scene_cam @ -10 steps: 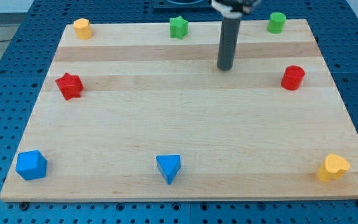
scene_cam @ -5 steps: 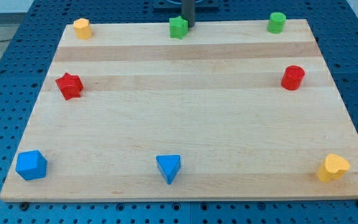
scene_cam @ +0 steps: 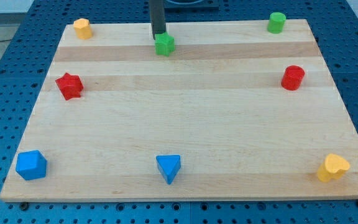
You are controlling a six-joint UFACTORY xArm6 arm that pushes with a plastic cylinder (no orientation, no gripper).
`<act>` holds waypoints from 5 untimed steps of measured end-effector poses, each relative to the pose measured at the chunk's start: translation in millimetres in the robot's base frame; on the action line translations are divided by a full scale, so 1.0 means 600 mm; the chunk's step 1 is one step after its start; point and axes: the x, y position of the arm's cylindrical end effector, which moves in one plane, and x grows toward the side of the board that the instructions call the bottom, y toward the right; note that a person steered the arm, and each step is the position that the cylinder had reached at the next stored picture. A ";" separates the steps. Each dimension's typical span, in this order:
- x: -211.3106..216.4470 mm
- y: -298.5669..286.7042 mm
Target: Push the green star downwards of the board
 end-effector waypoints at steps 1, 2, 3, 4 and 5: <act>0.025 -0.024; 0.052 -0.072; 0.072 -0.058; 0.071 0.012; 0.067 0.067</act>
